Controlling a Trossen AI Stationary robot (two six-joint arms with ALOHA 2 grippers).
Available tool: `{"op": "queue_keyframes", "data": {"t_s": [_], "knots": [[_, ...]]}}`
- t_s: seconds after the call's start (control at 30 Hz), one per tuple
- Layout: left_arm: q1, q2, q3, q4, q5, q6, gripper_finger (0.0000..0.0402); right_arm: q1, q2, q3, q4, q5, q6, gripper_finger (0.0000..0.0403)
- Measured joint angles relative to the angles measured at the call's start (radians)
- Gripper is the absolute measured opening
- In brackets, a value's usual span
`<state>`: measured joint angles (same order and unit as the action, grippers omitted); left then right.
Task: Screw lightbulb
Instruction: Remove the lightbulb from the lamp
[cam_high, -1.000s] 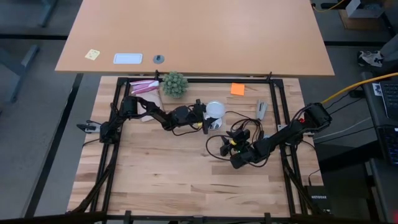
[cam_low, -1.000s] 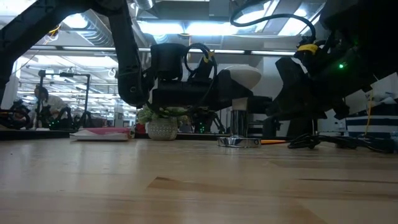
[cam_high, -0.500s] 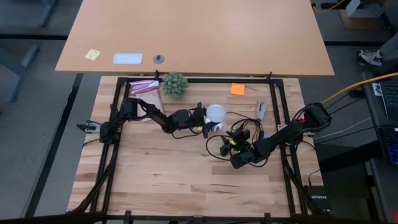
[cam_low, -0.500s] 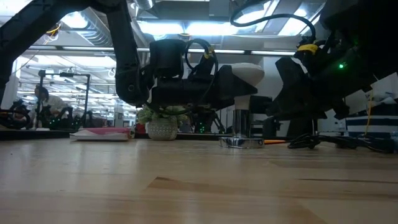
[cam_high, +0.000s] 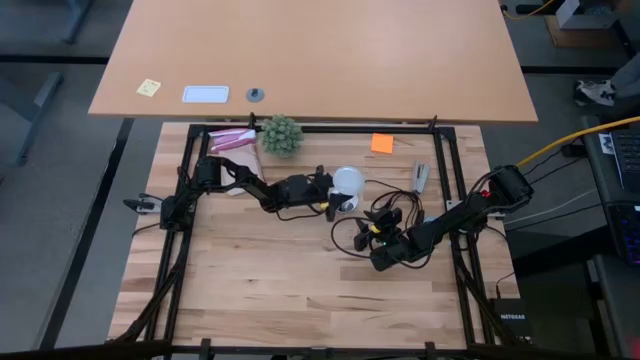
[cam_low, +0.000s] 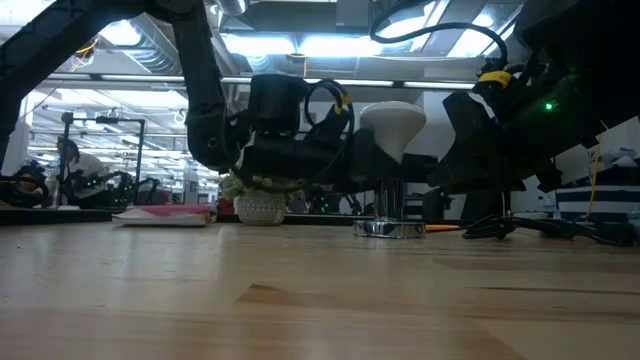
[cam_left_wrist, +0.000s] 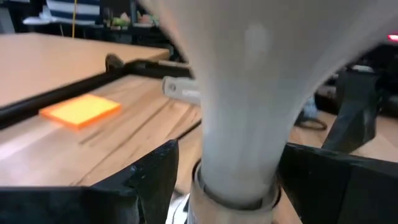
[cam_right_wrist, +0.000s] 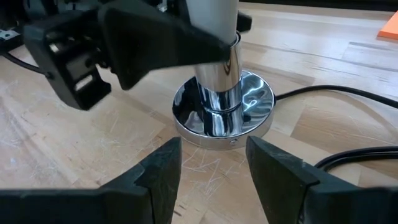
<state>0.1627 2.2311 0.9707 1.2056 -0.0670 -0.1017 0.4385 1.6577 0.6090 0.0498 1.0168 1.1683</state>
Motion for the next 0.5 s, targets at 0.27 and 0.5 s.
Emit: {"op": "queue_keyframes", "data": {"t_s": [0.27,0.5], "knots": [[0.000,0.000,0.000,-0.049,0.000,0.000,0.0241,0.000,0.000,0.000,0.000,-0.005,0.000,0.0188],[-0.002,0.000,0.000,-0.134,0.000,0.004,0.0241,0.000,0.000,0.000,0.000,-0.005,0.000,0.0188]]}}
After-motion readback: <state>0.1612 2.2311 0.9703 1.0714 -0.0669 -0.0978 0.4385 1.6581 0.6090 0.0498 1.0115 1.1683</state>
